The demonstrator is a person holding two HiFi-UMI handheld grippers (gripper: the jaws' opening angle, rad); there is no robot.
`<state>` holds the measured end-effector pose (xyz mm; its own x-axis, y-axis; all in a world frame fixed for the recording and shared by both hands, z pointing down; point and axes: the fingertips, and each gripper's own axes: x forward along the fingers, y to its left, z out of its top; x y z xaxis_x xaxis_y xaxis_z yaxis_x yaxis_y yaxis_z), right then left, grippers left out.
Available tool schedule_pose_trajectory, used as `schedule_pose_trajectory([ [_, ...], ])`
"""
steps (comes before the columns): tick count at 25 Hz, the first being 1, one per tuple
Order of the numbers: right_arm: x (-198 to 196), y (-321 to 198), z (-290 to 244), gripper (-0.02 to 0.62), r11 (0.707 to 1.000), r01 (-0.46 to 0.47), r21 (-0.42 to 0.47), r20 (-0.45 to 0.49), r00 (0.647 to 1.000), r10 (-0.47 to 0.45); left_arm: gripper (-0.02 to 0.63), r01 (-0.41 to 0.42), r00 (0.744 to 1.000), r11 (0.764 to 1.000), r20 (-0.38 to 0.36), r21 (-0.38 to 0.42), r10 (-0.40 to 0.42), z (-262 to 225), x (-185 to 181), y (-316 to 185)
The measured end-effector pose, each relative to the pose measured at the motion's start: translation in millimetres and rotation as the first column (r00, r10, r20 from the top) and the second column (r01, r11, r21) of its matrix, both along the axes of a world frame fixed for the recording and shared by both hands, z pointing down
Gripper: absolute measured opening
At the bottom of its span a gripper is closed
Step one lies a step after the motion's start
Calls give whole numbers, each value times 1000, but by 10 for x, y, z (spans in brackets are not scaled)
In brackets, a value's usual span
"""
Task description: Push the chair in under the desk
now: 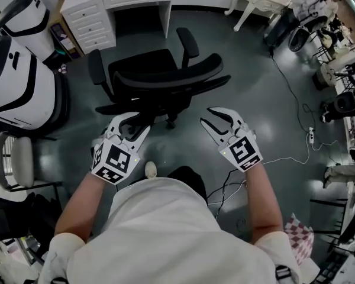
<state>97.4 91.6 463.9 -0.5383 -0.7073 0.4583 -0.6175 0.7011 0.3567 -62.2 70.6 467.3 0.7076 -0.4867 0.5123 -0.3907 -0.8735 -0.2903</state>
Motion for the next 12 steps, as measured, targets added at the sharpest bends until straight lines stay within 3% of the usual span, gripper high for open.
schedule_pose_trajectory([
  [7,190,-416,85,129,989,148,-6,-120,982,-148,160,23,985,996,169,86,-37,88,229,-331],
  [12,206,-652,232,129,954,294,-52,-228,927,-298,172,19,970,997,240,74,-36,194,344,-441],
])
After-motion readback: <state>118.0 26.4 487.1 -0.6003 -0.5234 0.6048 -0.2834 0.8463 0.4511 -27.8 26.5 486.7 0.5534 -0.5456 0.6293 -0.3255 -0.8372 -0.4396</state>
